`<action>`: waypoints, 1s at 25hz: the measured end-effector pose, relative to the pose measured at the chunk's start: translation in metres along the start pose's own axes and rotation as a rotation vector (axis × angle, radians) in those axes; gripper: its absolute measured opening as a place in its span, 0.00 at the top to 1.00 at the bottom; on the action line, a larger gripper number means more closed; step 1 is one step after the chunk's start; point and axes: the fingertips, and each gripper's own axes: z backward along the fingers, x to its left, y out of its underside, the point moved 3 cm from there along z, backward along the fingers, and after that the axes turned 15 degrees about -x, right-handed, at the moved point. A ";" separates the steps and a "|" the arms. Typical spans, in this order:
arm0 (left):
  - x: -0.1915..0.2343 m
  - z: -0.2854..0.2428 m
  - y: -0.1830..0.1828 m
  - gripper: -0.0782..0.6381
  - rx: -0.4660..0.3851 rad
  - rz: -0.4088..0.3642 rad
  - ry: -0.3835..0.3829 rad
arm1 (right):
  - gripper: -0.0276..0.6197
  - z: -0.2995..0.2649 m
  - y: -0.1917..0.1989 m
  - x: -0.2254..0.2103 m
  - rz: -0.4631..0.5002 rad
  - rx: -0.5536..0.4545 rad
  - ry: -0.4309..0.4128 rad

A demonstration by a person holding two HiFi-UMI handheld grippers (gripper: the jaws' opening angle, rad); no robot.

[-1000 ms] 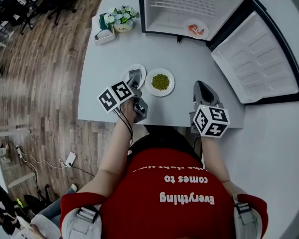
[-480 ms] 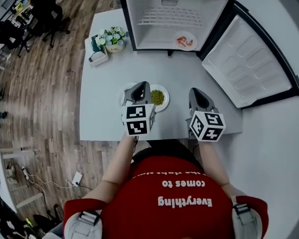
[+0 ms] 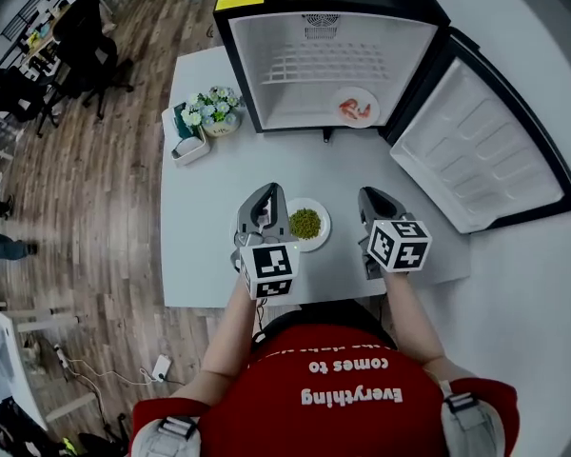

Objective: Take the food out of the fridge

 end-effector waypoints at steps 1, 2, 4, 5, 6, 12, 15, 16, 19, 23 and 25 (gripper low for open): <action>0.003 -0.003 0.000 0.88 -0.003 -0.002 0.000 | 0.93 -0.010 0.002 -0.001 -0.009 0.013 -0.003; 0.006 -0.006 0.001 0.88 -0.003 0.001 0.001 | 0.93 -0.019 0.003 -0.003 -0.016 0.025 -0.004; 0.010 -0.014 0.005 0.88 0.007 0.014 0.006 | 0.93 -0.037 0.006 -0.006 -0.023 0.044 -0.002; 0.011 -0.019 0.008 0.88 0.016 0.020 0.010 | 0.93 -0.045 0.007 -0.008 -0.030 0.051 0.002; 0.012 -0.024 0.012 0.88 0.024 0.023 0.017 | 0.93 -0.054 0.008 -0.010 -0.038 0.057 0.007; 0.010 -0.055 0.035 0.88 0.076 0.058 0.066 | 0.85 -0.102 0.024 -0.032 -0.260 0.061 0.047; 0.010 -0.072 0.047 0.88 0.088 0.061 0.082 | 0.85 -0.128 0.035 -0.053 -0.480 -0.010 0.070; 0.011 -0.077 0.051 0.88 0.093 0.064 0.088 | 0.85 -0.137 0.038 -0.060 -0.512 -0.033 0.081; 0.009 -0.090 0.063 0.88 0.116 0.073 0.116 | 0.85 -0.158 0.049 -0.082 -0.536 -0.070 0.143; 0.000 -0.102 0.073 0.88 0.131 0.090 0.146 | 0.85 -0.178 0.058 -0.112 -0.645 -0.114 0.229; -0.005 -0.106 0.077 0.88 0.138 0.102 0.155 | 0.81 -0.188 0.062 -0.125 -0.755 -0.153 0.262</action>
